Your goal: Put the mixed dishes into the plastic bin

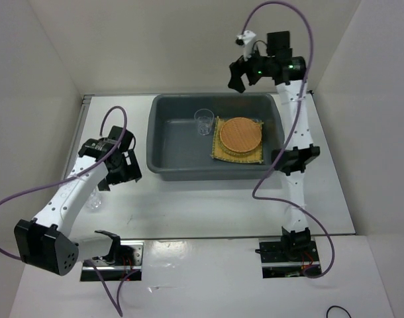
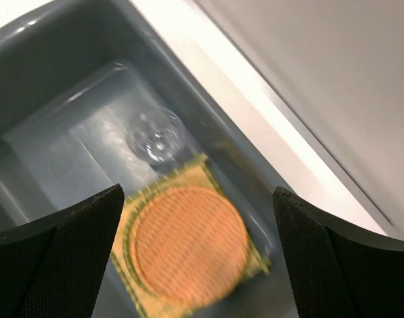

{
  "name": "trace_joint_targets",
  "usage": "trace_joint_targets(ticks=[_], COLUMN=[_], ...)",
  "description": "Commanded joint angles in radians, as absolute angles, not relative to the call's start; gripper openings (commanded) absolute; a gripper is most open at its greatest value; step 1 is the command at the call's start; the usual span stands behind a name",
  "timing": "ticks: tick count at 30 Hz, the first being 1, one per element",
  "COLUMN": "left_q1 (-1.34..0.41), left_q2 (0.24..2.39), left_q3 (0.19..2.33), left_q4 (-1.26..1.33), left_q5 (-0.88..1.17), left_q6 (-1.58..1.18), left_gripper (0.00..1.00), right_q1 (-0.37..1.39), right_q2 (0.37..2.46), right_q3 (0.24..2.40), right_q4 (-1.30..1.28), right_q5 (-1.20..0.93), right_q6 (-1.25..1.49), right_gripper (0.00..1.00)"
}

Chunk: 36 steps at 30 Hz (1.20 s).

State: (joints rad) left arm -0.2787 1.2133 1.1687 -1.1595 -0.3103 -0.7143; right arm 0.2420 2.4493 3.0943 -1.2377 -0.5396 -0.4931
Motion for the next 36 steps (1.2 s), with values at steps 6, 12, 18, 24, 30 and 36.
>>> trace_joint_targets(ticks=[6, 12, 18, 24, 30, 36], left_q1=[-0.078, 0.067, 0.150, 0.215, 0.215, 0.215], left_q2=[1.212, 1.239, 1.357, 1.422, 1.488, 1.546], left_q3=[1.164, 1.071, 1.051, 1.051, 1.042, 1.032], left_q4=[-1.119, -0.968, -0.904, -0.859, -0.830, -0.808], left_q5=[-0.358, -0.311, -0.296, -0.310, -0.310, -0.298], left_q6=[-0.813, -0.831, -0.764, -0.715, -0.706, -0.696], left_gripper=[1.00, 1.00, 1.00, 1.00, 1.00, 0.96], right_q1=[0.051, -0.066, -0.147, -0.121, -0.110, -0.110], right_q2=[2.264, 2.134, 1.780, 1.395, 1.341, 1.283], right_q3=[2.840, 2.670, 1.920, 1.256, 1.034, 0.884], right_q4=[-1.302, -1.302, -0.997, -0.669, -0.537, -0.411], right_q5=[-0.660, -0.762, -0.813, -0.755, -0.556, -0.543], right_q6=[-0.448, -0.457, -0.545, -0.517, -0.491, -0.261], right_gripper=[0.97, 0.96, 0.98, 0.98, 0.98, 0.98])
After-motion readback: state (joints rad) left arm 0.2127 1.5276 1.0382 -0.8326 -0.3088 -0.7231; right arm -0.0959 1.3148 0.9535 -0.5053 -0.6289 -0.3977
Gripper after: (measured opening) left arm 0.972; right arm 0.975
